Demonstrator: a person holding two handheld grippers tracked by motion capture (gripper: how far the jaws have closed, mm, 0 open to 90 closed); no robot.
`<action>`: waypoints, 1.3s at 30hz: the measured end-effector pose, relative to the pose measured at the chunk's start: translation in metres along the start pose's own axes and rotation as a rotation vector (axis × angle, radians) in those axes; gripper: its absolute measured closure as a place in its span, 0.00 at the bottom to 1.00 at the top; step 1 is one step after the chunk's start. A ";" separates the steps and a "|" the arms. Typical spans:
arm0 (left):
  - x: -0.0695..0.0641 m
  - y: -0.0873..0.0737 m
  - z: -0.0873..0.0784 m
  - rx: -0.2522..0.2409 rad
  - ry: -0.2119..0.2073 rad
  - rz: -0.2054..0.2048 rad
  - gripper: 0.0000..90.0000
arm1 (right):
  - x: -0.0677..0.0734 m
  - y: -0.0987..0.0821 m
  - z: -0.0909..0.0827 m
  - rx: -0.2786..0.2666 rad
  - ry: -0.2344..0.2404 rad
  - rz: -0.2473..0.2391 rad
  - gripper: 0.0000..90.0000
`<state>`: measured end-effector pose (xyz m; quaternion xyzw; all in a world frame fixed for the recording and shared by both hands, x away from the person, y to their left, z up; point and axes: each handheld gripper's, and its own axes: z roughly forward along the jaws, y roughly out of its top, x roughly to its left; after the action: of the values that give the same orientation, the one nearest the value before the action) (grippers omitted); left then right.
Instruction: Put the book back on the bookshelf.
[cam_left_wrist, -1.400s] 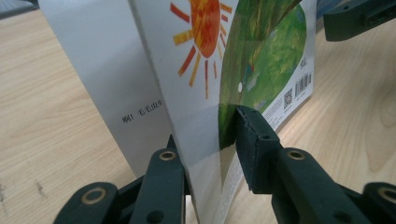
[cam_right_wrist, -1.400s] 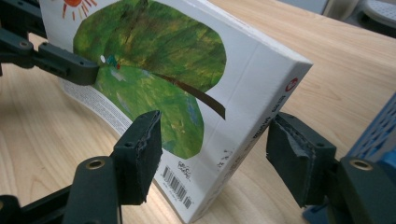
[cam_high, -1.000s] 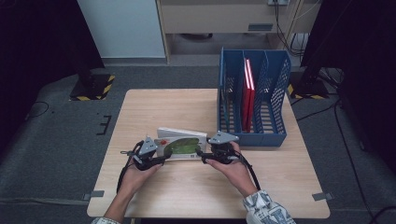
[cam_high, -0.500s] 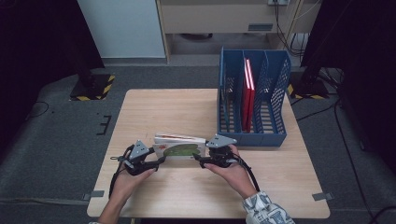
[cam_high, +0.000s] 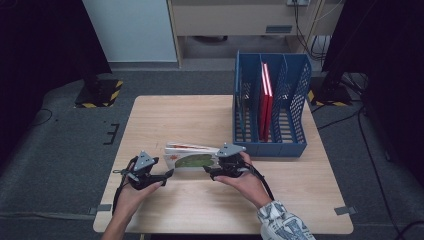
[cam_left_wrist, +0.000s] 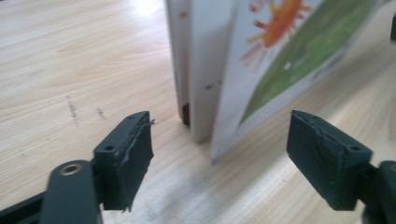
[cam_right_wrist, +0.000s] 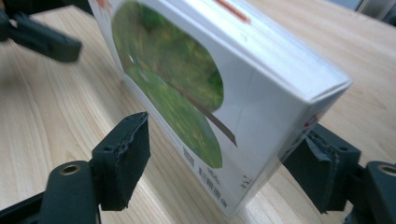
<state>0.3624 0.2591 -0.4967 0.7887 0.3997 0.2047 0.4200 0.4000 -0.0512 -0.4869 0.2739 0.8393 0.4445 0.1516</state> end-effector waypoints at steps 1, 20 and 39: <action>0.001 0.000 0.000 -0.005 0.003 -0.003 0.19 | -0.002 -0.001 0.003 0.008 0.004 0.004 0.33; 0.020 -0.007 -0.007 0.004 0.063 -0.056 0.14 | 0.003 -0.001 0.001 0.037 0.081 0.006 0.69; 0.021 -0.008 0.001 0.033 0.045 -0.030 0.10 | 0.020 0.008 0.001 0.044 0.093 0.024 0.75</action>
<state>0.3719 0.2782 -0.5042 0.7844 0.4243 0.2094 0.4009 0.3867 -0.0350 -0.4809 0.2664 0.8517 0.4398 0.1012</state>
